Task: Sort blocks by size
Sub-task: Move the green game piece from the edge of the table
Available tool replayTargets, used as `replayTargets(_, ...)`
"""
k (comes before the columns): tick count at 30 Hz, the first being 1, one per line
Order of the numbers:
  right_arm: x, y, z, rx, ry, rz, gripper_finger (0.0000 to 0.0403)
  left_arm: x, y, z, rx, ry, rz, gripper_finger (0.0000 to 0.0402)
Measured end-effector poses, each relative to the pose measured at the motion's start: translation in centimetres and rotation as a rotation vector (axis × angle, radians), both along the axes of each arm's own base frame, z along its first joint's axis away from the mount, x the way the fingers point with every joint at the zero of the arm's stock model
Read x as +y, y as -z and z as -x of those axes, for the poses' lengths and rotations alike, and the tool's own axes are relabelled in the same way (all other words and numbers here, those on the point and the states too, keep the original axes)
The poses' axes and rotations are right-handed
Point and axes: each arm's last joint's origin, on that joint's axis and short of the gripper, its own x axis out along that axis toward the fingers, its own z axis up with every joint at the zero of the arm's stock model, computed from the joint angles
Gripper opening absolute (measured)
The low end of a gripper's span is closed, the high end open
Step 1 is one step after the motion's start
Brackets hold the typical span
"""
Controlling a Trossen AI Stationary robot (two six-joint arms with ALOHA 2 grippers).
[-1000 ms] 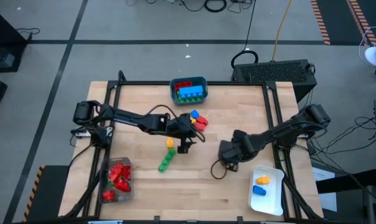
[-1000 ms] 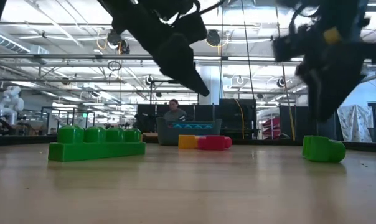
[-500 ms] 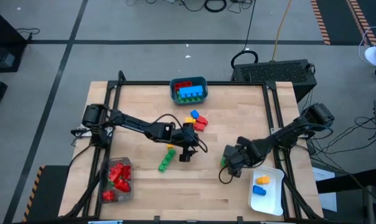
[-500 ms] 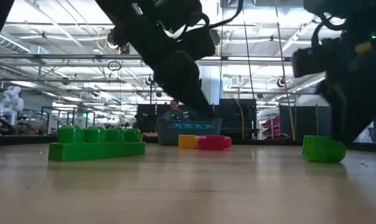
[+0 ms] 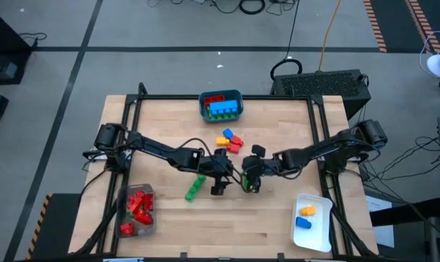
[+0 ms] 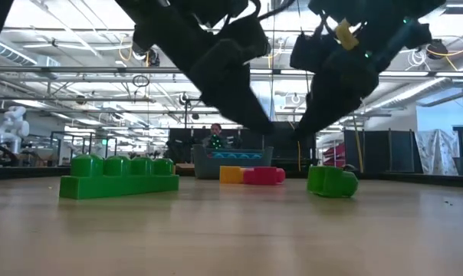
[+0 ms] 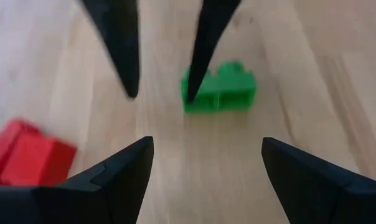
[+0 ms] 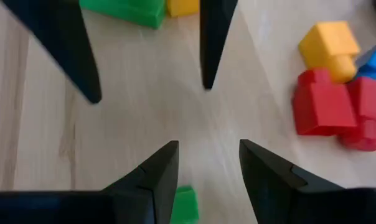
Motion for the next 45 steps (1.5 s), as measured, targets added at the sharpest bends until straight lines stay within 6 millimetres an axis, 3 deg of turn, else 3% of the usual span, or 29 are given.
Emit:
replayTargets(6,0.8,-1.6,1.9,0.121,0.008,-0.067,0.0155,-0.4,-0.3,-0.7,-0.093,0.154,-0.074,0.0299)
replayTargets(11,1.7,-0.2,3.5,0.279,0.052,-0.106,0.0155,-0.4,0.1,-0.8,-0.092,0.166,-0.07,0.0299)
replayTargets(19,2.0,2.9,1.4,0.256,0.032,-0.112,0.0155,-0.3,0.8,-0.6,-0.035,0.149,-0.08,0.0299)
replayTargets(26,0.7,5.1,-2.3,0.062,-0.025,-0.099,0.0155,-0.3,1.0,-0.3,0.007,0.132,-0.065,0.0299)
replayTargets(30,0.3,4.3,-3.1,-0.046,-0.047,-0.06,0.0155,-0.3,1.1,-0.2,0.024,0.072,-0.012,0.0299)
replayTargets(35,0.2,2.7,-1.9,-0.014,0.004,-0.026,0.0155,-0.3,1.4,0.1,0.076,-0.04,0.085,0.0299)
replayTargets(45,0.6,1.8,-1.3,-0.012,0.034,-0.016,0.0155,-1.0,1.2,0.1,0.037,-0.154,0.025,0.0299)
